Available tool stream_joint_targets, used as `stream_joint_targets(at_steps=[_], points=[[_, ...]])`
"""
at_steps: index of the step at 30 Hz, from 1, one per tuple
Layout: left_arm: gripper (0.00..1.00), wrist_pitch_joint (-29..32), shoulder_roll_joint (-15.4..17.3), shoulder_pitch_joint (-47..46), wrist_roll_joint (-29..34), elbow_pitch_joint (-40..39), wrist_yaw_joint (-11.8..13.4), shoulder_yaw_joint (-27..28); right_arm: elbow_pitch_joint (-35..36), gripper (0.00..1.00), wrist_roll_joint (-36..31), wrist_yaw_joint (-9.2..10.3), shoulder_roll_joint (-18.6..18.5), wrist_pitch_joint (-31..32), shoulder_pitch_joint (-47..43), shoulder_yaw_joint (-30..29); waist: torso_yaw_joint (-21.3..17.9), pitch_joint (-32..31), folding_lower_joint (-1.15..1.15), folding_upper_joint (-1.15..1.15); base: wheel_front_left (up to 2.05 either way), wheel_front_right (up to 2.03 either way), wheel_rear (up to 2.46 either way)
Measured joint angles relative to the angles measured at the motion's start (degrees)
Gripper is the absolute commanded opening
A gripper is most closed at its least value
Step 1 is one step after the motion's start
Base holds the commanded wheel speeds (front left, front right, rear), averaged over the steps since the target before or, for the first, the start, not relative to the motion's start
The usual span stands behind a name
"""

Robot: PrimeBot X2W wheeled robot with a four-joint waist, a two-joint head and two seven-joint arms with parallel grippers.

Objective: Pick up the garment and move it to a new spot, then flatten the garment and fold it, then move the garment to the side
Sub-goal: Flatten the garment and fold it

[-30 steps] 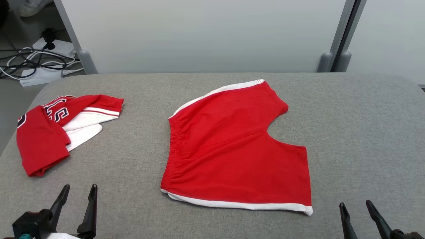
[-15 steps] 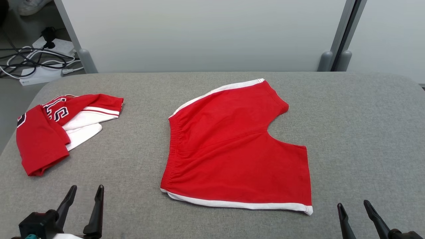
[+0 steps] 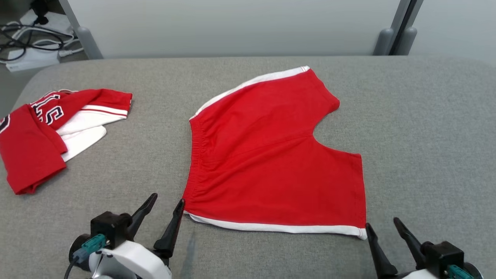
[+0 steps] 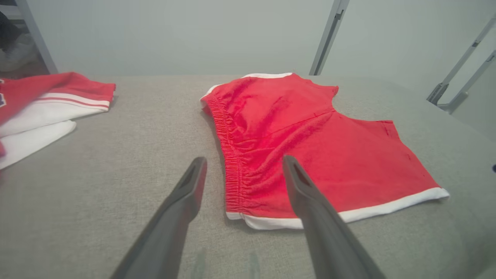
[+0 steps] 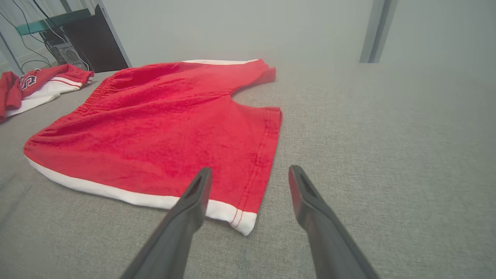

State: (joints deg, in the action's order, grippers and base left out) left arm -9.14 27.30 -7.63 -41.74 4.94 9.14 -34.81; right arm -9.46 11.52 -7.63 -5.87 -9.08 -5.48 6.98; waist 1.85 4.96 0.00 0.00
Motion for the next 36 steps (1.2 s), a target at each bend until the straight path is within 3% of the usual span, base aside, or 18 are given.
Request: stream_joint_targets(at_steps=[8,25,26,27,28,29,30,31,36], points=[[1.00,0.3,-3.0,-6.2,0.4,9.3,-5.0,-2.5,-6.5,1.00,1.2,-0.01,-0.5,-0.2,5.6,4.1,-1.3,6.0,0.00,0.00,0.00,0.00,0.00],[1.00,1.0,-4.7,-9.5,-0.5,17.8,-9.2,-4.2,-13.8,1.00,3.2,-0.01,-0.7,-2.6,11.6,9.2,-2.4,11.0,0.00,0.00,0.00,0.00,0.00],[1.00,1.0,-4.7,-9.6,-0.6,18.0,-9.2,-4.2,-14.0,0.93,3.4,0.00,-0.7,-2.7,11.9,9.5,-2.5,11.0,0.00,0.00,0.00,0.00,0.00],[1.00,1.0,-4.8,-9.7,-0.7,18.1,-9.3,-4.3,-14.3,0.65,3.7,0.00,-0.8,-2.7,12.2,9.9,-2.4,10.9,0.00,0.00,0.00,0.00,0.00],[1.00,1.0,-4.8,-9.8,-0.7,18.2,-9.7,-4.5,-14.7,0.47,4.0,0.10,-0.9,-2.7,12.4,10.0,-2.3,10.9,0.00,0.00,0.00,0.00,0.00],[0.65,1.0,-4.8,-9.9,-0.7,18.3,-9.9,-4.6,-15.1,0.29,4.2,0.14,-1.0,-2.9,12.6,10.1,-2.3,10.8,0.00,0.00,0.00,0.00,0.00],[0.22,1.0,-4.8,-10.1,-0.7,18.4,-9.9,-4.7,-15.4,0.00,4.2,0.14,-1.2,-2.9,12.8,10.1,-2.3,10.8,0.00,0.00,0.00,0.00,0.00],[0.00,0.8,-4.9,-10.3,-0.7,18.5,-9.9,-4.7,-15.6,0.00,4.3,0.13,-1.3,-2.9,13.1,10.2,-2.3,10.8,0.00,0.00,0.00,0.00,0.00],[0.00,1.4,-5.2,-10.3,-1.3,18.9,-10.2,-5.1,-15.9,0.00,4.8,0.12,-1.1,-2.9,13.2,10.3,-2.3,10.5,0.00,0.00,0.00,0.00,0.00]])
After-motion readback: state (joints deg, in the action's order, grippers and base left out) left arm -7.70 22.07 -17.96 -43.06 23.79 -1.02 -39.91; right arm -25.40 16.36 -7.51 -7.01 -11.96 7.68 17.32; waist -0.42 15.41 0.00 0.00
